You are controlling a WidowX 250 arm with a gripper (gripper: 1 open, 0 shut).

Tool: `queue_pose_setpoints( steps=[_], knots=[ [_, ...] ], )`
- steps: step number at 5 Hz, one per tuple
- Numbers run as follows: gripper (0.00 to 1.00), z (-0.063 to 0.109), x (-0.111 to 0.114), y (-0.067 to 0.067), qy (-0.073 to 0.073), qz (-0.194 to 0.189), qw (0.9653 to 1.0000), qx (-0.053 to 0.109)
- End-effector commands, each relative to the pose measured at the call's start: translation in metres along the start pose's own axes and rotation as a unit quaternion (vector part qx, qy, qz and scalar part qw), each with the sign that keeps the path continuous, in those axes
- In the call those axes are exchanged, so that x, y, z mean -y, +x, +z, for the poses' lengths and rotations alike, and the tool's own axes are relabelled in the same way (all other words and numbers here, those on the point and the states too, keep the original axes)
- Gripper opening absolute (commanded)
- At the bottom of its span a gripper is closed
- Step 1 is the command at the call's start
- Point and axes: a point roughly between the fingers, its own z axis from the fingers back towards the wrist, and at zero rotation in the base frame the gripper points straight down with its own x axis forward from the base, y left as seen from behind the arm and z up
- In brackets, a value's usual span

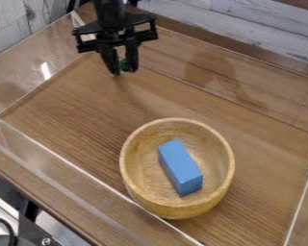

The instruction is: Put the green marker in the brown bowl

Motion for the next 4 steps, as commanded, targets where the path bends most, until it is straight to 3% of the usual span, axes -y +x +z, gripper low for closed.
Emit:
queue_pose_setpoints(
  steps=[1,4],
  knots=[
    [0.00,0.022,0.005,-0.013,-0.007,-0.011,0.9996,0.027],
    [0.00,0.031,0.012,-0.072,0.000,-0.059,0.9981,0.017]
  ],
)
